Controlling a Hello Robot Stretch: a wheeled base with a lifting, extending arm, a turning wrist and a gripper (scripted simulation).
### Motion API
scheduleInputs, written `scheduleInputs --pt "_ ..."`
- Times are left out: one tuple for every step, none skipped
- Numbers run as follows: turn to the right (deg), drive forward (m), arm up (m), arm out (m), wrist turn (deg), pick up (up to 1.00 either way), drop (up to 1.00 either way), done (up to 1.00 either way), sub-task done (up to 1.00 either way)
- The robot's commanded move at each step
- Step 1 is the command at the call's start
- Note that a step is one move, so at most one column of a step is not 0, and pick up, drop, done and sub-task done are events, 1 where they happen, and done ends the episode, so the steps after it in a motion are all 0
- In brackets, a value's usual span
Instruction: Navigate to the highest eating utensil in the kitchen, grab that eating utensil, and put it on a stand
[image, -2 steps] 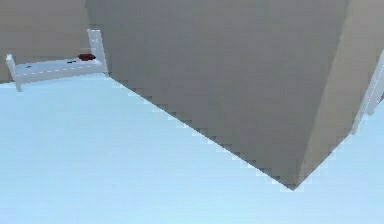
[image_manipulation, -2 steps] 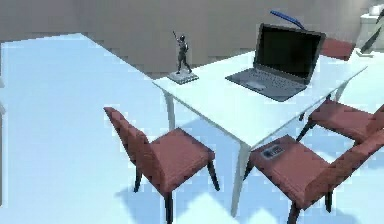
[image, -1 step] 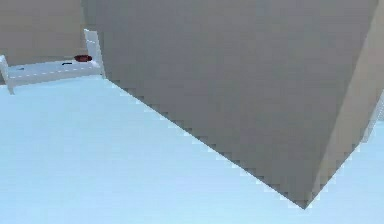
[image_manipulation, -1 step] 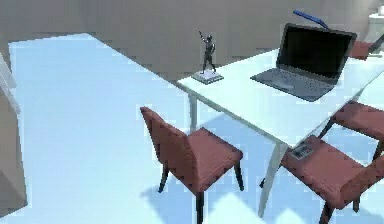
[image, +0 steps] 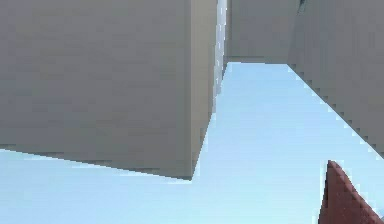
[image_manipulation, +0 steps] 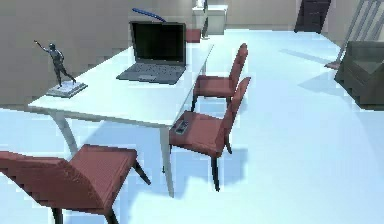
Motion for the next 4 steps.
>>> scheduleInputs --pt "0.0 0.4 0.0 0.0 0.0 0.0 0.0 0.0 0.0" --pt "6.0 0.0 0.0 0.0 0.0 0.0 0.0 0.0 0.0" --pt "0.0 0.8 0.0 0.0 0.0 0.0 0.0 0.0 0.0" --pt "45.0 0.0 0.0 0.0 0.0 0.0 0.0 0.0 0.0"
